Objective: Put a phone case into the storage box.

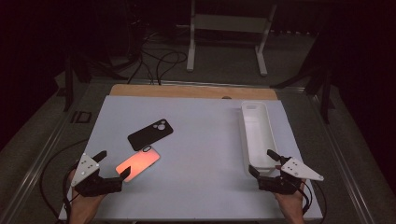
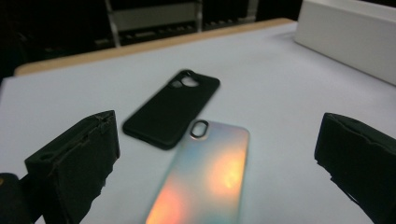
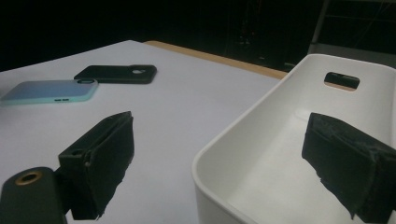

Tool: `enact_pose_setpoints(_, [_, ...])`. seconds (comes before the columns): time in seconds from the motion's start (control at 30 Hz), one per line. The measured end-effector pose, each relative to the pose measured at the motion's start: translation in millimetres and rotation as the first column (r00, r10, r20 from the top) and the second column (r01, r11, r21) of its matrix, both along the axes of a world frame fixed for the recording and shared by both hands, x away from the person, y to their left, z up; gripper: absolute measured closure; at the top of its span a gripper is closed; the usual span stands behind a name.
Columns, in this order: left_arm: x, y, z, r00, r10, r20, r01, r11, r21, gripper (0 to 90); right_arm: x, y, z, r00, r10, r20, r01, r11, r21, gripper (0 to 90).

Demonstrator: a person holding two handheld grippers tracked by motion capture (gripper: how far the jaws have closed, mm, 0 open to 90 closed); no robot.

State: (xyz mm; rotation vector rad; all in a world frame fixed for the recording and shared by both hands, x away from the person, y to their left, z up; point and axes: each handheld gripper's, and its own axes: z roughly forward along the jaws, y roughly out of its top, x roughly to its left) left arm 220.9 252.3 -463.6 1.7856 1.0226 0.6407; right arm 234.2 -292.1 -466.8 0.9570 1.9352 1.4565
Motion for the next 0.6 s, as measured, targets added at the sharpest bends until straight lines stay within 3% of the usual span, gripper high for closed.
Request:
enact_pose_setpoints(0.13, [2.0, -6.0, -2.4, 0.9997, -0.015, -0.02, 0.016, 0.9992, 0.036, 0.2, 0.4, -1.9, 0.3, 1.0, -0.002, 0.0, 0.002, 1.0, -0.001, 9.2])
enact_pose_setpoints(0.4, [3.2, -2.3, -2.3, 0.9991, -0.003, -0.043, 0.004, 0.9996, 0.027, 0.0, 0.7, -4.3, -0.7, 1.0, -0.008, -0.006, 0.008, 1.0, 0.005, 9.2])
enact_pose_setpoints(0.6, [7.5, 0.2, -0.3, 0.9971, 0.023, -0.073, -0.018, 0.9982, 0.058, 0.1, 2.1, 0.2, -2.7, 0.9999, 0.002, -0.015, -0.002, 0.9999, -0.011, 9.2])
